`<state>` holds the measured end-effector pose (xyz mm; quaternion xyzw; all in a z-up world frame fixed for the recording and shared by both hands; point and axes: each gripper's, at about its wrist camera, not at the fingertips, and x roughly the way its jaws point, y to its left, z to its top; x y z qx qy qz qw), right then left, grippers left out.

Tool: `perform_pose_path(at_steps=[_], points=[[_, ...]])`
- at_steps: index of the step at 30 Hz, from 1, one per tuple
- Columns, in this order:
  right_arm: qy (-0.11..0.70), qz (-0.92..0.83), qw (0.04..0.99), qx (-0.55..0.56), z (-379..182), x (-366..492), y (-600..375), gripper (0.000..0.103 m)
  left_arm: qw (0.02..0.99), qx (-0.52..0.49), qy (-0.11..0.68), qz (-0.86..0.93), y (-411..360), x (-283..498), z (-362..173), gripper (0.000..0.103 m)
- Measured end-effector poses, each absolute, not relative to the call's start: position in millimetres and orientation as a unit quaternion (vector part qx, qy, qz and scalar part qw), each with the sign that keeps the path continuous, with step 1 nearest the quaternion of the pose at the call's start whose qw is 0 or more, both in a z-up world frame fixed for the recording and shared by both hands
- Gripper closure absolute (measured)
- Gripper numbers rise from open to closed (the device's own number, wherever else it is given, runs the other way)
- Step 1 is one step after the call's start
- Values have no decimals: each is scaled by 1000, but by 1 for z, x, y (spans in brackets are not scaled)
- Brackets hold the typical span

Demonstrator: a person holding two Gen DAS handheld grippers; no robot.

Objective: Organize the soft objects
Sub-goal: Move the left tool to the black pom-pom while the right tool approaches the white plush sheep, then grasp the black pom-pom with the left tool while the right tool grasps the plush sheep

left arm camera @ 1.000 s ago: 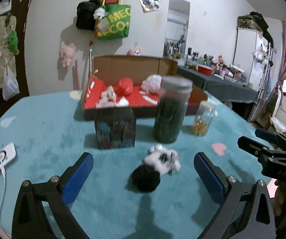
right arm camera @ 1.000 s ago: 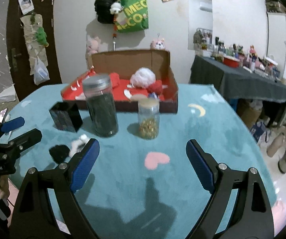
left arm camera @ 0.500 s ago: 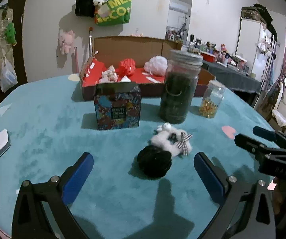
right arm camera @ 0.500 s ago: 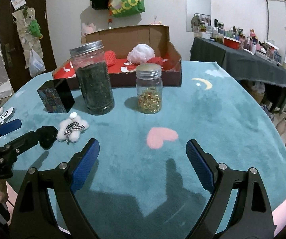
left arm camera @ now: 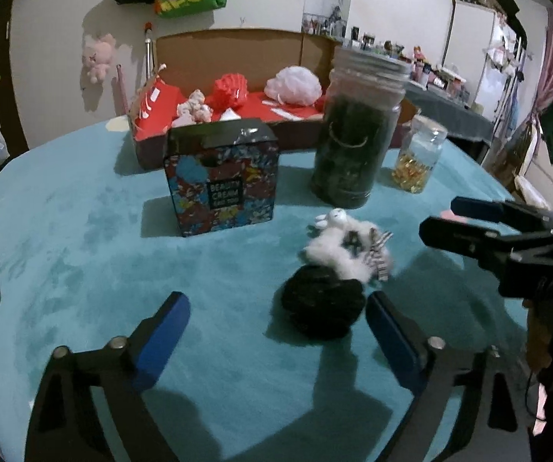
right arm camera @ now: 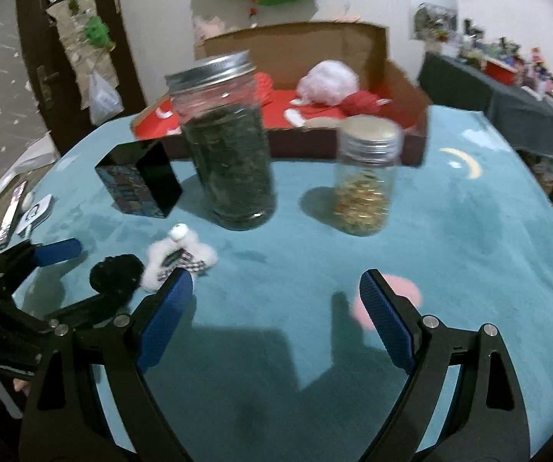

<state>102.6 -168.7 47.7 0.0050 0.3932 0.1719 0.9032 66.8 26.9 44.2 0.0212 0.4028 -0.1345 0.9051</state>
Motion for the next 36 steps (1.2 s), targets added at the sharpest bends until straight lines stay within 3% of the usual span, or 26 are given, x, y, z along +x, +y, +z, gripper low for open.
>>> perform_pose_path(at_steps=[17,25,29,30,31,33,36], points=[[421,245,874,-10,47,124,-139,14,907,36,393,-146,54,75,57,10],[436,287,852,-43,35,129,-117,14,897,35,416,-149,56,80,42,39],[441,292,846,-60,30,133,-106,14,892,13,416,-175,58,81,44,71],[439,294,846,-66,30,133,-104,15,891,8,417,-181,57,81,45,71],[437,298,846,-72,29,131,-100,17,891,7,416,-183,56,81,45,72],[432,305,844,-85,28,128,-95,48,890,9,412,-195,50,80,48,73],[419,313,848,-91,31,120,-95,53,889,8,408,-208,41,80,52,73]])
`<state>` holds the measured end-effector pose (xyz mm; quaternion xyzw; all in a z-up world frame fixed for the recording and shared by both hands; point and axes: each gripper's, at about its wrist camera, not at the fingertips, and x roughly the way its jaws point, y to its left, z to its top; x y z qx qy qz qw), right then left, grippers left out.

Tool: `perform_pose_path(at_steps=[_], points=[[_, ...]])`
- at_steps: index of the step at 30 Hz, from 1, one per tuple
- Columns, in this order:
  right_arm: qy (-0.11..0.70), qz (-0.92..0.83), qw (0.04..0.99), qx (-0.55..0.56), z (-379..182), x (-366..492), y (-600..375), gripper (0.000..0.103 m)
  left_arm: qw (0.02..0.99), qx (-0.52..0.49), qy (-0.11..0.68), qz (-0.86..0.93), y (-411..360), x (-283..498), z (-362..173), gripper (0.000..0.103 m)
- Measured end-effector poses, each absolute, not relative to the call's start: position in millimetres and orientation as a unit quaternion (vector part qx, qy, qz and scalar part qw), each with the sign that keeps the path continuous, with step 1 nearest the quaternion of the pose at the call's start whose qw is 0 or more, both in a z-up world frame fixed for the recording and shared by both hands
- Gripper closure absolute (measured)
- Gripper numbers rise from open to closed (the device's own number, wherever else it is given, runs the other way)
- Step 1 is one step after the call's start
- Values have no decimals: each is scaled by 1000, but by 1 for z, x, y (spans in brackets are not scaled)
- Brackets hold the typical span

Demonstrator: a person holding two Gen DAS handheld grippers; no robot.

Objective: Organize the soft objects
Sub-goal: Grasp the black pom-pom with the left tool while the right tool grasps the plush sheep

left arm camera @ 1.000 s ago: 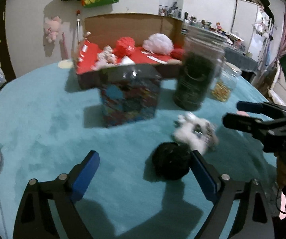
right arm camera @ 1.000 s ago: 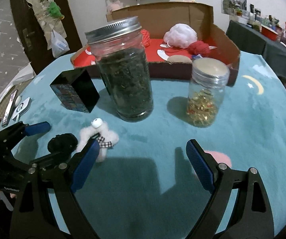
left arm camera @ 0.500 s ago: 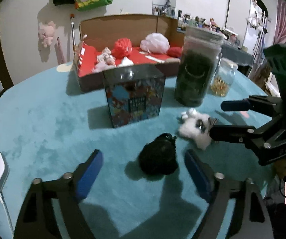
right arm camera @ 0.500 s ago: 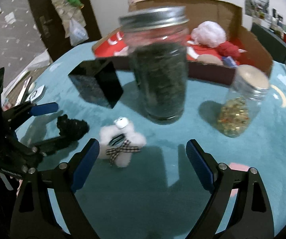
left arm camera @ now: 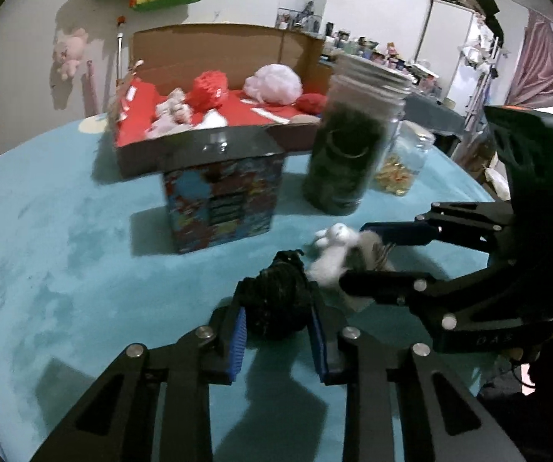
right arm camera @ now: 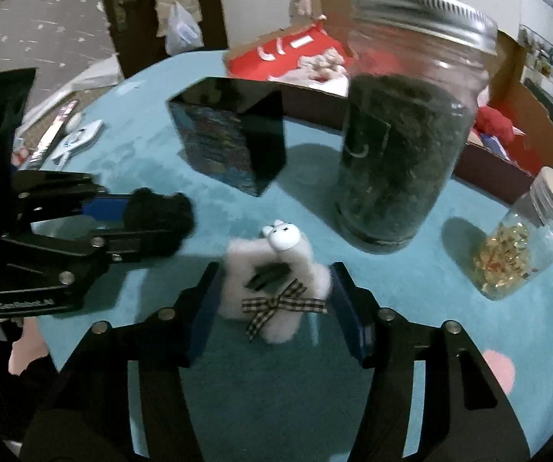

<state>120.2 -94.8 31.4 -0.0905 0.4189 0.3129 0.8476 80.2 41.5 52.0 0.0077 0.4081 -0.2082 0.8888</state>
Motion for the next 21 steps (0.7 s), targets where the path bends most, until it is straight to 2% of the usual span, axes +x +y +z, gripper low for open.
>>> perform_pose_path(at_steps=[1,2,4,9,21], points=[[415,316,849,-83,34,119,-97,55,889,9,407,-211,38,81,54,73],[409,313,854,-76,37,116,-102,73,889,9,406,-214,35,81,55,73],[406,312,857,-57,43,114,-111,80,887,10,403,-224,28,83,57,73],[409,290,865,-30,47,114,-136,84,887,11,403,-228,20,90,59,73],[423,218,879,-11,40,116,-180,84,877,16,418,-239,1,95,47,71]])
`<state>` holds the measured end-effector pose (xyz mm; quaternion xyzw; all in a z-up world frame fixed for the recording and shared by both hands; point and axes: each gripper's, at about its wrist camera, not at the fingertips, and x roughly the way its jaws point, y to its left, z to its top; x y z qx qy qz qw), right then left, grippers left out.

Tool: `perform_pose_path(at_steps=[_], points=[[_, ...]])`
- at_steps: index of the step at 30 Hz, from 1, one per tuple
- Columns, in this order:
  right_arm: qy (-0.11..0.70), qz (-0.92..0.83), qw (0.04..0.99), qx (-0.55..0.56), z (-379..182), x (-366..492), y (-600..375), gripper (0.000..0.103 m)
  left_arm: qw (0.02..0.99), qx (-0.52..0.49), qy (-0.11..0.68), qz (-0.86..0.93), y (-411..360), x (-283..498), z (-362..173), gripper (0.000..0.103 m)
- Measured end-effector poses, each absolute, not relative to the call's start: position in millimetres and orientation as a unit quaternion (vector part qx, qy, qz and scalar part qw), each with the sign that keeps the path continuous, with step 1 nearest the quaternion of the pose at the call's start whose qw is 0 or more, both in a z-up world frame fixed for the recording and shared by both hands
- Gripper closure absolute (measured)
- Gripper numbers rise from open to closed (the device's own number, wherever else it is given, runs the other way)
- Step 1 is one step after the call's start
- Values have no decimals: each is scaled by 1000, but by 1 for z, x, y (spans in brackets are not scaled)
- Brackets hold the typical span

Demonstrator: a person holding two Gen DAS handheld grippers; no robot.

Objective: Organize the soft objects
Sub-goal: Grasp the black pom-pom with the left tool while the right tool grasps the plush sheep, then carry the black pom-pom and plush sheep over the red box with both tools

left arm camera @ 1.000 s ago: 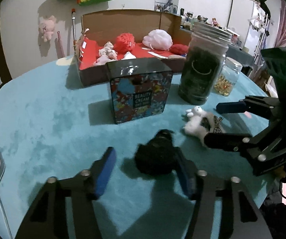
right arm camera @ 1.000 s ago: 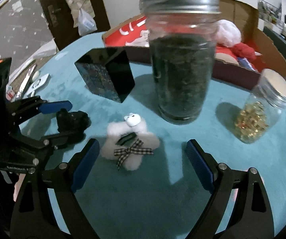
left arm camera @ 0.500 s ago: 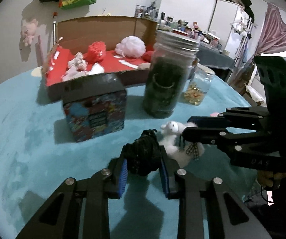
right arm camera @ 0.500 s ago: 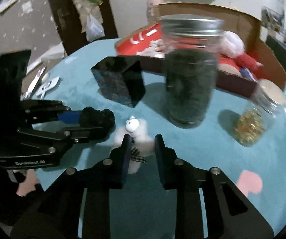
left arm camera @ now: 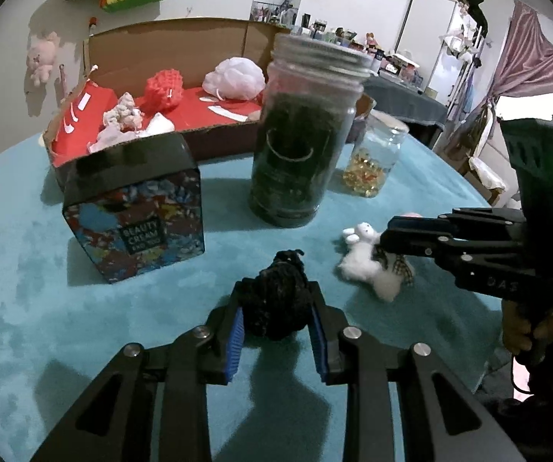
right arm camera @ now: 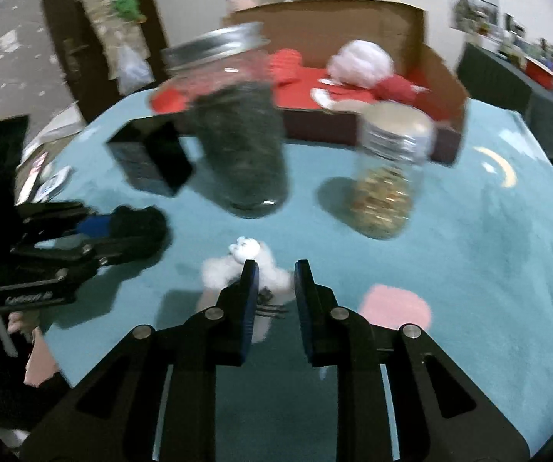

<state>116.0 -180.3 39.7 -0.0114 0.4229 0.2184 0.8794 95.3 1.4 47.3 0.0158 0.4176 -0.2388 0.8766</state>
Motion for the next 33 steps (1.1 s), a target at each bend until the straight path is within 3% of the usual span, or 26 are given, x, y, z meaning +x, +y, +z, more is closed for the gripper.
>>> perform_pose_path(at_steps=[4,6,9,10,11,12,19,20,21,25,28,33], points=[[429,217,877,3,36,117,-184,84,877,13,419,-236,3,95,45,59],[428,211,879,6,37,116,-184,83,880,16,413,-232,3,92,47,34],[421,205,884,8,39,112,-183,78,887,23,402,-224,6,88,49,29],[419,203,885,9,39,111,-182,65,887,22,404,-224,7,88,49,29],[415,204,886,10,40,109,-182,31,886,21,405,-223,8,88,49,29],[406,208,890,12,42,106,-182,12,887,20,406,-220,10,89,48,29],[405,193,893,-25,38,104,-165,13,888,17,407,-214,11,95,48,30],[412,189,891,-31,35,105,-161,13,887,15,408,-215,11,96,48,38],[417,183,890,-37,32,106,-159,13,885,13,412,-218,11,97,46,52],[426,160,889,-61,25,109,-149,16,882,12,413,-227,8,97,45,71],[419,172,889,-60,25,105,-146,50,882,11,409,-236,4,94,49,72],[417,190,888,-30,34,103,-156,50,883,14,400,-246,-3,93,58,72]])
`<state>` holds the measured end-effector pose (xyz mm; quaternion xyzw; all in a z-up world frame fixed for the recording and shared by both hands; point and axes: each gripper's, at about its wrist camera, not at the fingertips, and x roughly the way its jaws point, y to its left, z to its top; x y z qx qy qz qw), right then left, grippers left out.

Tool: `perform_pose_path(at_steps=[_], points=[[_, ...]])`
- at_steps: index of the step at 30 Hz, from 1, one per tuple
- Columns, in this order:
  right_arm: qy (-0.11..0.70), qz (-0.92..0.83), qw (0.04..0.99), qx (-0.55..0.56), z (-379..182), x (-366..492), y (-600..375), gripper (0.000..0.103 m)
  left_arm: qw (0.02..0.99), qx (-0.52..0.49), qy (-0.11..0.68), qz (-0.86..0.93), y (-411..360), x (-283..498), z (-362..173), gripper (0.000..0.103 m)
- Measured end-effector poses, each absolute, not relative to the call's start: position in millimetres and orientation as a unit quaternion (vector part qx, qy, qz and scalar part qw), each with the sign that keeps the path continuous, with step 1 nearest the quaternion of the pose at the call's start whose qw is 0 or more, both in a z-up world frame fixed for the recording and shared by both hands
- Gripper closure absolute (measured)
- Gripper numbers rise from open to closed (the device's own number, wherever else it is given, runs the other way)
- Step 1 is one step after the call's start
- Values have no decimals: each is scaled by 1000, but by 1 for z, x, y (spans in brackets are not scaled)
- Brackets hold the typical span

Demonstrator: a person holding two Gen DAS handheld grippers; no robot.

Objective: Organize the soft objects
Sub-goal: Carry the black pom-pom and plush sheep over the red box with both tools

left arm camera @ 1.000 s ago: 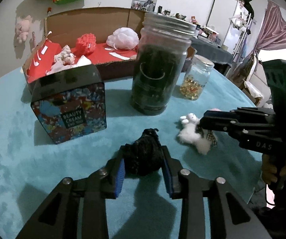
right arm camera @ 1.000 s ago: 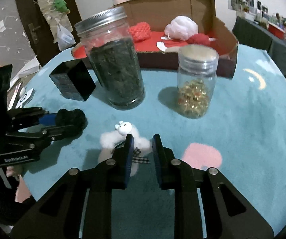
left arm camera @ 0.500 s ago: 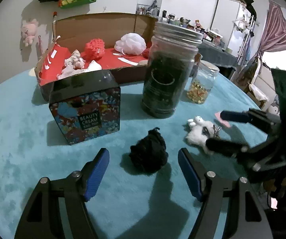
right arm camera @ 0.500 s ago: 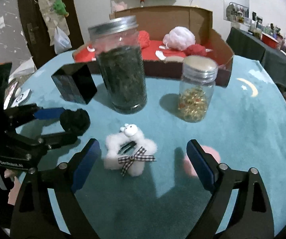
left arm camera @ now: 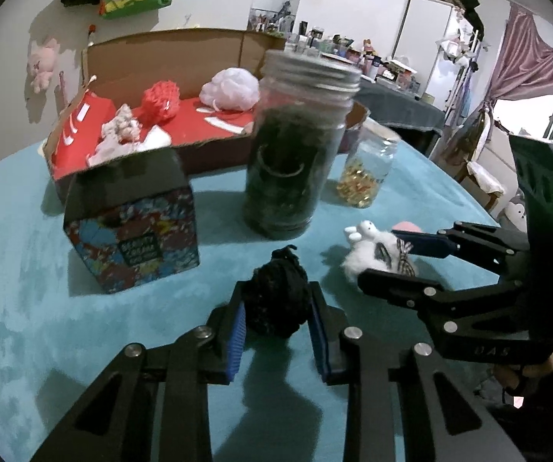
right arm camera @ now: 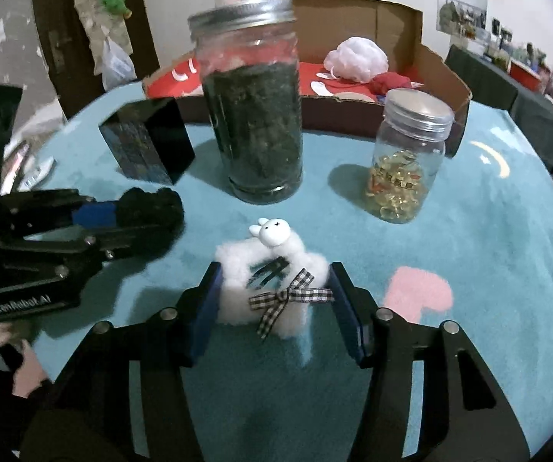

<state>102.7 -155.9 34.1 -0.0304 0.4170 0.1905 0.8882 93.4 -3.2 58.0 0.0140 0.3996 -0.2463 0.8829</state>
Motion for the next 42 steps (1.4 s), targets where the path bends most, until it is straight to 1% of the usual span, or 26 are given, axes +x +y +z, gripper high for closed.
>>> perform_pose_path(at_steps=[6,17,26,42], points=[[402,186,896,-32,47,105,-160,50,882,16,397,-252,-9,95,61,72],[400,186,897,-31,50,107,-161,50,884,13,396,-249,-8,94,63,72],[394,168,903,-25,58,103,-174,50,894,13,386,-228,12,89,72,72],[351,140,926,-25,103,116,-209,50,912,14,344,-224,44,96,116,72]])
